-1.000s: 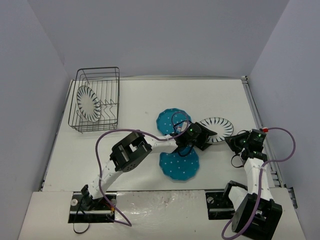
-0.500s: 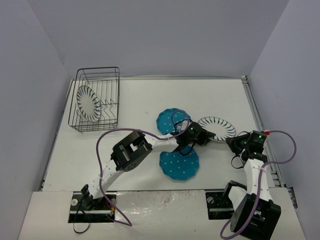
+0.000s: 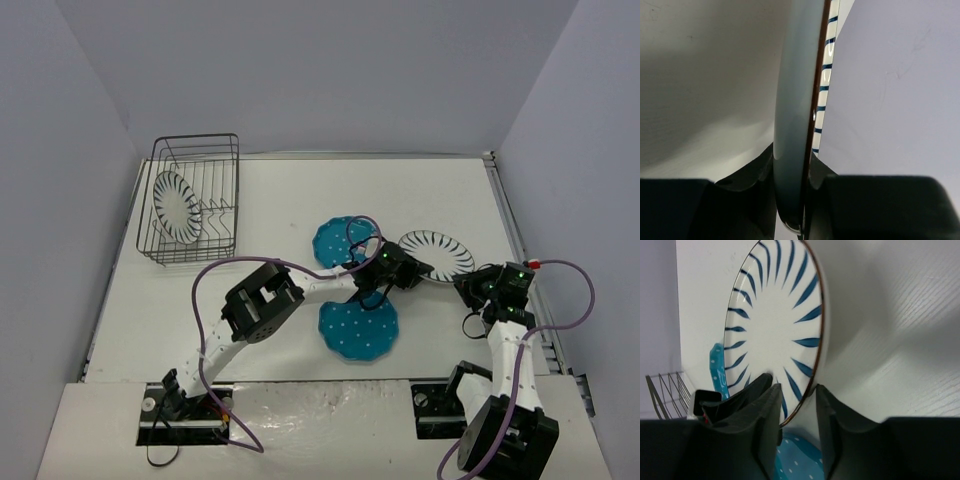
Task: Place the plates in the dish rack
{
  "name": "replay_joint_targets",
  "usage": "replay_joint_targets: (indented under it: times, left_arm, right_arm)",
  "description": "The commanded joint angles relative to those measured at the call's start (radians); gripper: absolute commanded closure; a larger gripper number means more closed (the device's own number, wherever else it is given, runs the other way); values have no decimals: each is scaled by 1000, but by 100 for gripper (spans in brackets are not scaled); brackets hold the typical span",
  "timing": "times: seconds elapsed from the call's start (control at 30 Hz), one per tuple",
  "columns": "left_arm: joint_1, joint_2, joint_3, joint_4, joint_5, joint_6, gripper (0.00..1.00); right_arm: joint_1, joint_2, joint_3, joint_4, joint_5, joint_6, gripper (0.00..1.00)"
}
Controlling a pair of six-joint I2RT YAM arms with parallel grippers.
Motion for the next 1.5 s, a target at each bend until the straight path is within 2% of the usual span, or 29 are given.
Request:
replay_joint_targets:
  times: [0.0, 0.17, 0.23, 0.6, 0.93, 1.13, 1.47]
  left_arm:
    - [-5, -47, 70, 46, 20, 115, 100]
    - [5, -85, 54, 17, 16, 203, 100]
    - [11, -100, 43, 10, 13, 248, 100]
    - [59, -174, 49, -26, 29, 478, 100]
    - [112, -225, 147, -149, 103, 753, 100]
    - [126, -260, 267, -289, 106, 925, 100]
    - [195, -326, 361, -405, 200, 1026, 100]
  right_arm:
    - [5, -32, 73, 74, -72, -38, 57]
    - [4, -26, 109, 53, -61, -57, 39]
    - [6, -26, 120, 50, -56, -60, 38]
    - [6, -36, 141, 16, -40, -60, 37]
    - [6, -30, 156, 16, -30, -66, 38]
    - [6, -31, 156, 16, -27, -70, 38]
    - [6, -42, 139, 16, -15, -77, 38]
